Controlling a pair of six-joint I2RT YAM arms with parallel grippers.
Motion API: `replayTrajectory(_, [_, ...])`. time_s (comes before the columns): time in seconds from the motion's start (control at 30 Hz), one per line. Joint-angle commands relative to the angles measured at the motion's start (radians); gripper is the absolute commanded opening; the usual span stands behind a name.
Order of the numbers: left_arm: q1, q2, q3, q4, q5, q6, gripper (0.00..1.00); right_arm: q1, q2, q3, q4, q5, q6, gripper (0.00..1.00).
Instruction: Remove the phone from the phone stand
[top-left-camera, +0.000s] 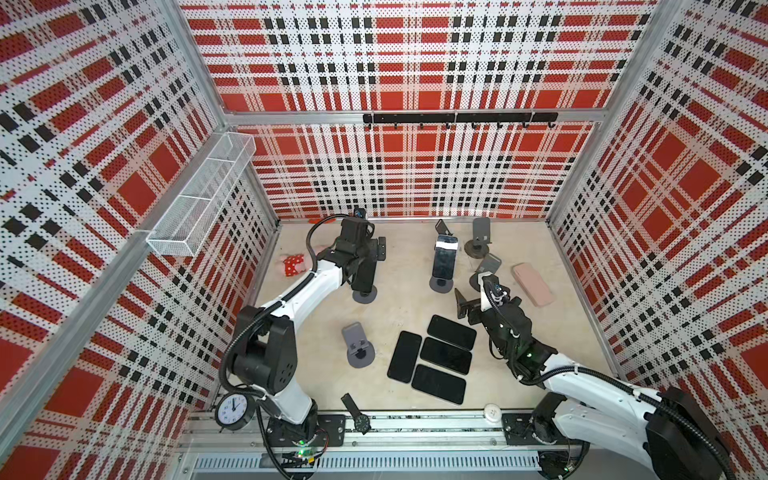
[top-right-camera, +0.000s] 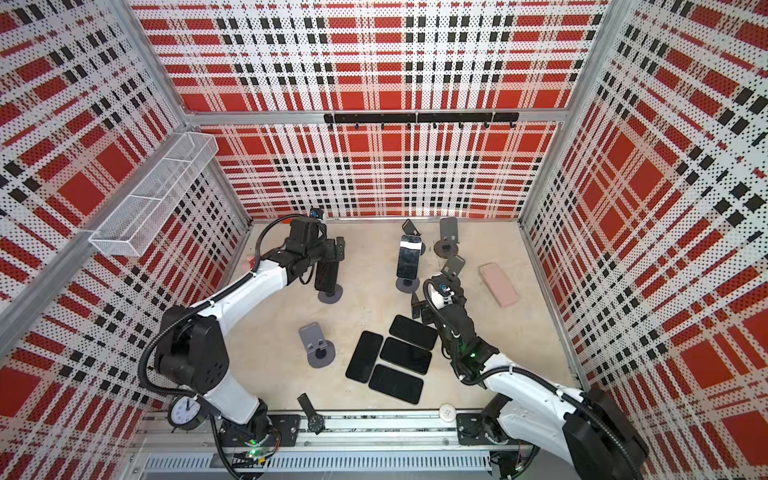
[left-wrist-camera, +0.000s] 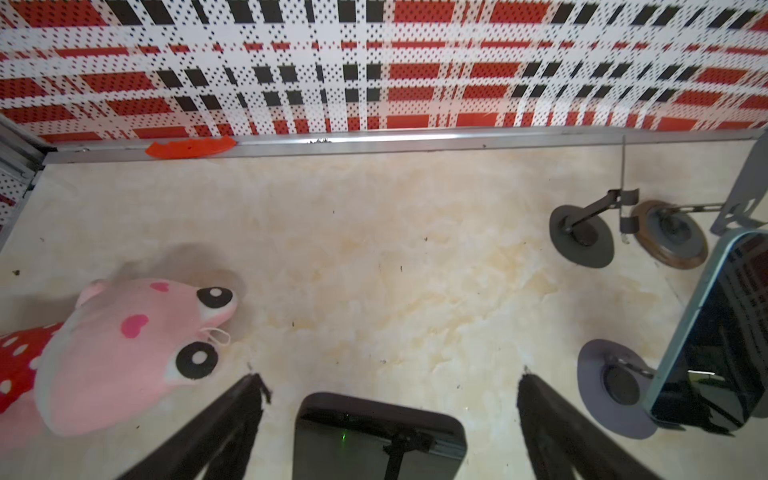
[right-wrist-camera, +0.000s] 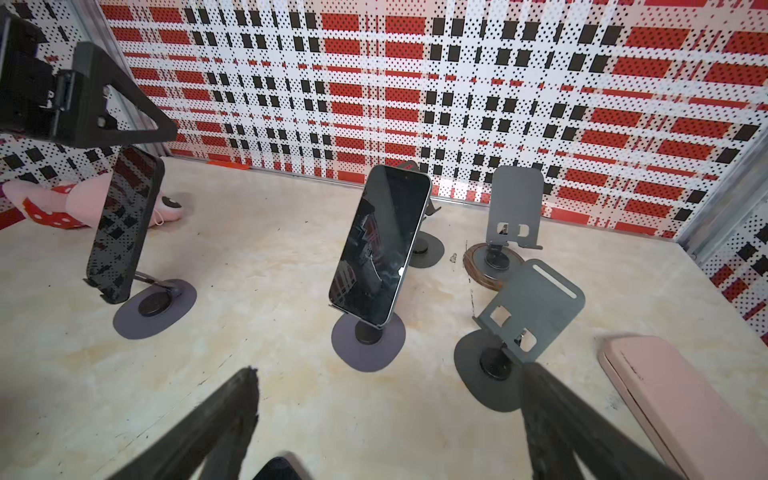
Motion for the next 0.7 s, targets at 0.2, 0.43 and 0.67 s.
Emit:
replayTrajectory(0.2, [0.043,0.059,0.078,-0.157,0.129,0.073,0.98,0.001,-0.017,0.008,-0.01,0.002,-0.01,1.0])
replayTrajectory(0.43, [0.052,0.11,0.113,-0.206,0.181,0.104,0.99,0.001,-0.01,0.014,-0.018,-0.006,-0.01,1.0])
replayTrajectory(0.67, [0.059,0.116,0.115,-0.208,0.193,0.11,0.93,0.001,-0.017,0.009,-0.012,0.0,-0.012,1.0])
